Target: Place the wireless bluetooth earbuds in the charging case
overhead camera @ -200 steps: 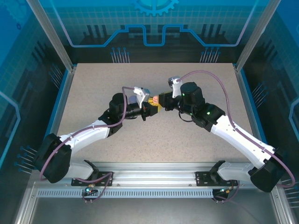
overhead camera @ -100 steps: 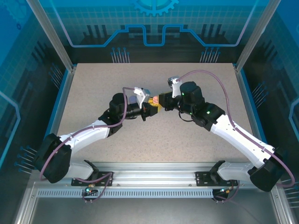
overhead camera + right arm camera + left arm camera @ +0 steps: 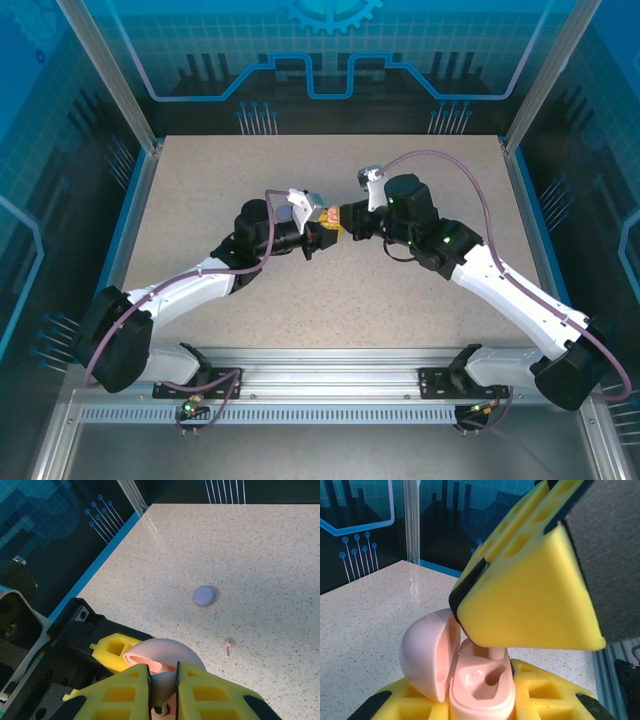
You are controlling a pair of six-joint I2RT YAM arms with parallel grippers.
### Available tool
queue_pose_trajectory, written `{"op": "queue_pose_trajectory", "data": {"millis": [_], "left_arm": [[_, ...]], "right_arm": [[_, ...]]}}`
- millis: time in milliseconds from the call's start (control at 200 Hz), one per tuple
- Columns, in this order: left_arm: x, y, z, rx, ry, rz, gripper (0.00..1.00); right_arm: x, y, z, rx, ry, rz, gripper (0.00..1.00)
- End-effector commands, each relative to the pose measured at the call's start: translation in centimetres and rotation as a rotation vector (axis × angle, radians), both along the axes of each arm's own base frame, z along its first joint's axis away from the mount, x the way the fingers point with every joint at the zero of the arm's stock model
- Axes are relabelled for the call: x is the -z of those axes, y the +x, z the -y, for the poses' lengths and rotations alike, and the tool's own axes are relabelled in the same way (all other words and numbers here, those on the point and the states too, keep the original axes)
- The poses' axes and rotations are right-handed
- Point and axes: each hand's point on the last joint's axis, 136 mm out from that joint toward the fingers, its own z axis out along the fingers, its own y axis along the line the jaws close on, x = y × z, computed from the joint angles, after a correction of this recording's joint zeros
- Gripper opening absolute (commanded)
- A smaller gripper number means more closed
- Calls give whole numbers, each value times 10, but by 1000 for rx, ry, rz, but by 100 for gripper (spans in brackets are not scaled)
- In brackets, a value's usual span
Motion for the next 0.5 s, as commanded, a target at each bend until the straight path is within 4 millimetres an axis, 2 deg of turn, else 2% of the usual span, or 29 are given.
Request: {"op": "queue_pose_trajectory", "data": {"millis": [0,230,495], "left_arm": [[-36,-3,1,1,-47,112,12],[-45,-7,2,21,-69,123,13],[-44,-10,2,33,-69,114,15]], "right_arm": [[-5,-5,-2,-17,19,-18,16],[5,-2,2,2,-15,-28,19],[3,-1,5,13,-32,-14,39]]}}
